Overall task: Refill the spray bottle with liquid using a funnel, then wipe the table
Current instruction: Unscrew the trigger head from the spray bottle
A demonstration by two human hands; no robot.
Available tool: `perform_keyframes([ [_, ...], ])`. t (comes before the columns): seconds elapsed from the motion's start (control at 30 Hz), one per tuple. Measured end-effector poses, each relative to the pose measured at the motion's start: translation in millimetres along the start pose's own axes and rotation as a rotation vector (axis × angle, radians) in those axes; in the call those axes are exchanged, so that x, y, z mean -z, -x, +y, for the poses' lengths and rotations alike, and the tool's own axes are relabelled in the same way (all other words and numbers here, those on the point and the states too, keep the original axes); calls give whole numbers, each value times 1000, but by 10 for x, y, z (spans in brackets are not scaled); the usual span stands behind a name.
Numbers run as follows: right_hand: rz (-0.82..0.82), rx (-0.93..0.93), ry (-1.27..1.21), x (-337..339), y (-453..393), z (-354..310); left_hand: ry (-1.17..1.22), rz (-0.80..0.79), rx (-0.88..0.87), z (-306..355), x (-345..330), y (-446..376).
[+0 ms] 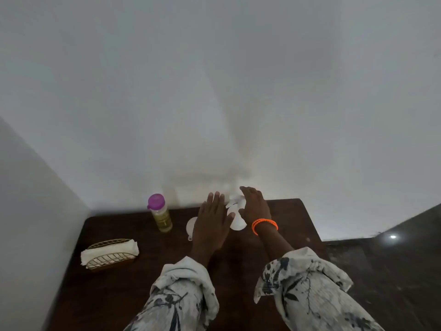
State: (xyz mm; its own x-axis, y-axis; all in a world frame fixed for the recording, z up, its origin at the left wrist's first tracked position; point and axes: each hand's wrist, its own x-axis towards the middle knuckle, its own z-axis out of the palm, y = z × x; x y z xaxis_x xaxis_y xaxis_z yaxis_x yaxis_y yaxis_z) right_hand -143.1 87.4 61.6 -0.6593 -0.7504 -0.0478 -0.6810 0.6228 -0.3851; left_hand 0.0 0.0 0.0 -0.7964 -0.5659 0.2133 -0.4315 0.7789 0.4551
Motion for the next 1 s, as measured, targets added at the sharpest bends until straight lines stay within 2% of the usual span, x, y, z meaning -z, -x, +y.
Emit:
perform_keyframes([
  [0.13, -38, -33, -92, -104, -90, 70, 6, -64, 39, -8, -186, -90],
  [0.33, 12, -63, -224, -159, -93, 185, 28, -152, 78, -51, -360, -31],
  [0.5, 23, -126, -322, 28, 20, 128, 198, -303, 214, 56, -341, 155],
  [0.57, 3, -177, -418, 152, 115, 57, 339, -319, 316, 119, -280, 273],
  [0.67, -105, -212, -570, 306, 287, -35, 474, -278, 432, 199, -158, 440],
  [0.83, -215, -183, -547, 411, 518, -71, 360, -311, 327, 239, 90, 651],
  [1.0, -483, 110, -498, 607, 621, -40, 395, -508, 242, 178, 359, 790],
])
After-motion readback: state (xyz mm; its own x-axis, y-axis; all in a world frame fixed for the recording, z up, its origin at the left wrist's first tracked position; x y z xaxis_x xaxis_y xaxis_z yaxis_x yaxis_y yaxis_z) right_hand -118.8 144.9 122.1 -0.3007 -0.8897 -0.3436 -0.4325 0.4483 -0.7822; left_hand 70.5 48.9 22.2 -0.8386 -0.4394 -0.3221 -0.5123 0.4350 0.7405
